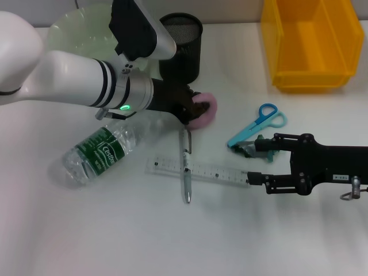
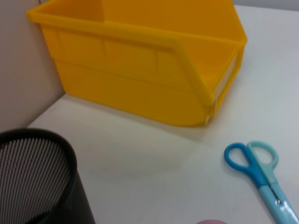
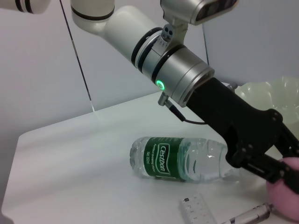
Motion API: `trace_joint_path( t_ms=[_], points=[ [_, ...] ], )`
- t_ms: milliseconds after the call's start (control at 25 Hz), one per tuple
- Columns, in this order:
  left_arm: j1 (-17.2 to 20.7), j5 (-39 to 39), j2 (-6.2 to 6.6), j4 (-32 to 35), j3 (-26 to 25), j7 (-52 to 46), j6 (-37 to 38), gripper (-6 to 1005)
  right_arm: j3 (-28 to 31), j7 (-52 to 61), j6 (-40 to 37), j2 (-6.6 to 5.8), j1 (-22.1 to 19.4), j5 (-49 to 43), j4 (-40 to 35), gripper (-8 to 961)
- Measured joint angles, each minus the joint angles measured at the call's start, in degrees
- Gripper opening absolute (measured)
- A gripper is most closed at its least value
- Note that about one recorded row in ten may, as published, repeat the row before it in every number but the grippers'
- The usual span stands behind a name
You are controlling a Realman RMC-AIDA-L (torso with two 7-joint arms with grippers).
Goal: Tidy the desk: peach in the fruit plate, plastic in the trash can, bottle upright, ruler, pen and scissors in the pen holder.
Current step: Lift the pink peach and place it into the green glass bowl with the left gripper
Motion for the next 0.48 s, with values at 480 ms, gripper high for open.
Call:
trace_joint_path(
  t_ms=[480],
  points=[
    [11.57, -18.35, 0.54, 10.37, -15.75, 8.98, 12.95, 135, 0.00, -0.16, 0.64, 0.24, -0.11, 0.00, 0.00, 780]
  ],
)
